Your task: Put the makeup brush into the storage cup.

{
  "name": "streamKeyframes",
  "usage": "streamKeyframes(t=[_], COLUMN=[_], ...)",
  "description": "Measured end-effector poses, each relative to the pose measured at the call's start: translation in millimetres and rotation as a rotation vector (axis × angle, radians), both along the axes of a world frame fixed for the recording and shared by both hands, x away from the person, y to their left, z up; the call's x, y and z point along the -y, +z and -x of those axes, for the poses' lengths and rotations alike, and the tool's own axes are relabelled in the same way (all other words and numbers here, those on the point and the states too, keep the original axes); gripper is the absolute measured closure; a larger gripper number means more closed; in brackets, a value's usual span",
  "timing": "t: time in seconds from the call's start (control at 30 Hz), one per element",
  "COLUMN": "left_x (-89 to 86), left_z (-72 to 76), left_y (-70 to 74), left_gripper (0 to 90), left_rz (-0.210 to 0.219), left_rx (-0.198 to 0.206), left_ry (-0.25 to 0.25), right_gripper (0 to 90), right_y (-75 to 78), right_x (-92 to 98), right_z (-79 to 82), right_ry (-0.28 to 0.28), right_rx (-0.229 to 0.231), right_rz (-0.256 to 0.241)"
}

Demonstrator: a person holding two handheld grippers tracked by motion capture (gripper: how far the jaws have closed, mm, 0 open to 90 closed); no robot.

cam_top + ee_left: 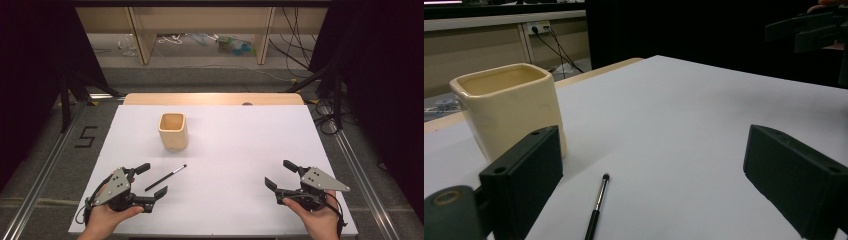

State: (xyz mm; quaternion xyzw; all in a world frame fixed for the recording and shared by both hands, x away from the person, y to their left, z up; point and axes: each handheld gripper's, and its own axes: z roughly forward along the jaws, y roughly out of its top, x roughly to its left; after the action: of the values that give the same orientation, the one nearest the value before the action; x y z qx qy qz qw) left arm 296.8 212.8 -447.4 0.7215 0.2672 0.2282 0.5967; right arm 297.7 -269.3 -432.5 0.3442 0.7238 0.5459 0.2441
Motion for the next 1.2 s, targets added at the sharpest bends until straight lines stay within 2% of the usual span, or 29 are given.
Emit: streamKeyframes(t=[0.13, 0.17, 0.3, 0.33, 0.37, 0.4, 0.43, 0.47, 0.5, 0.53, 0.6, 0.63, 0.67, 0.8, 0.83, 0.9, 0.93, 1.0, 1.03, 1.07, 1.1, 1.13, 1.17, 1.2], left_x=[-0.4, -1.4, -3.6, -3.6, -3.6, -3.0, -3.0, -2.0, -2.0, -1.0, 1.2, 1.9, 4.4, 7.4, 8.2, 10.0, 11.5, 13.6, 13.6, 15.3, 15.3, 17.1, 18.5, 21.0], left_z=[-4.7, -7.2, -14.1, -16.6, -16.6, -19.3, -19.3, -22.4, -22.4, -24.2, -26.8, -28.2, -31.0, -34.8, -36.2, -39.5, -42.7, -46.0, -46.0, -49.7, -49.7, -50.9, -53.0, -57.0], left_y=[3.2, 4.4, 5.2, 5.1, 5.1, 5.3, 5.3, 5.5, 5.5, 5.2, 5.3, 5.6, 5.7, 5.8, 5.7, 5.2, 4.8, 3.5, 3.5, 3.8, 3.8, 3.9, 4.3, 6.1], left_gripper=[8.6, 8.7, 9.2, 9.3, 9.5, 9.7, 9.9, 10.0, 10.2, 10.2, 10.5, 10.7, 11.0, 11.4, 11.6, 12.7, 14.0, 15.4, 15.6, 15.6, 15.7, 15.9, 15.9, 16.5], left_rz=[0.009, 0.001, -0.007, -0.011, -0.011, -0.022, -0.022, -0.031, -0.031, -0.030, -0.032, -0.040, -0.050, -0.068, -0.079, -0.092, -0.123, -0.146, -0.146, -0.200, -0.200, -0.215, -0.238, -0.280], left_rx=[0.010, 0.021, 0.022, 0.012, 0.012, 0.002, 0.002, -0.003, -0.003, -0.005, -0.011, -0.011, -0.017, -0.030, -0.037, -0.049, -0.077, -0.109, -0.109, -0.127, -0.127, -0.152, -0.169, -0.193], left_ry=[0.013, 0.018, 0.031, 0.036, 0.036, 0.042, 0.042, 0.039, 0.039, 0.037, 0.039, 0.036, 0.033, 0.027, 0.026, 0.025, 0.022, 0.017, 0.017, 0.013, 0.013, 0.014, 0.008, 0.006], right_gripper=[16.8, 16.8, 16.7, 16.8, 16.8, 16.8, 16.8, 16.8, 16.8, 16.8, 16.8, 16.8, 16.8, 16.8, 16.8, 16.8, 16.8, 16.9, 16.9, 16.9, 16.9, 16.9, 16.9, 16.9], right_y=[0.4, -0.4, 0.4, 1.9, 1.9, -0.6, -0.6, 1.7, 1.7, -0.5, -0.5, 1.7, -0.6, -0.6, 0.2, 0.1, 0.0, -0.2, -0.2, -0.5, -0.5, -0.6, -0.6, -0.7], right_x=[0.2, -0.8, -0.9, 0.6, 0.6, -1.6, -1.6, 1.1, 1.1, -1.4, -1.5, 0.9, -1.7, -1.8, -0.5, -0.4, -0.4, -1.0, -1.0, -1.2, -1.2, -1.3, -1.3, -1.4], right_z=[0.5, -0.1, 0.8, 1.9, 1.9, -0.3, -0.3, 1.5, 1.5, -0.2, -0.1, 1.8, -0.3, -0.3, 0.4, 0.3, 0.3, 0.2, 0.2, 0.0, 0.0, -0.1, -0.1, -0.2], right_ry=[-0.003, -0.001, -0.003, 0.000, 0.000, 0.007, 0.007, 0.000, 0.000, 0.007, 0.008, 0.000, 0.006, 0.006, 0.000, -0.001, 0.000, -0.001, -0.001, -0.002, -0.002, -0.002, -0.002, -0.001], right_rx=[0.009, 0.016, 0.007, -0.014, -0.014, 0.007, 0.007, -0.014, -0.014, 0.007, 0.007, -0.015, 0.005, 0.004, -0.001, -0.001, 0.000, 0.000, 0.000, 0.003, 0.003, 0.002, 0.002, 0.001], right_rz=[-0.003, -0.018, -0.001, 0.019, 0.019, -0.020, -0.020, 0.018, 0.018, -0.019, -0.019, 0.019, -0.020, -0.020, 0.000, -0.001, 0.001, -0.003, -0.003, -0.005, -0.005, -0.003, -0.003, -0.001])
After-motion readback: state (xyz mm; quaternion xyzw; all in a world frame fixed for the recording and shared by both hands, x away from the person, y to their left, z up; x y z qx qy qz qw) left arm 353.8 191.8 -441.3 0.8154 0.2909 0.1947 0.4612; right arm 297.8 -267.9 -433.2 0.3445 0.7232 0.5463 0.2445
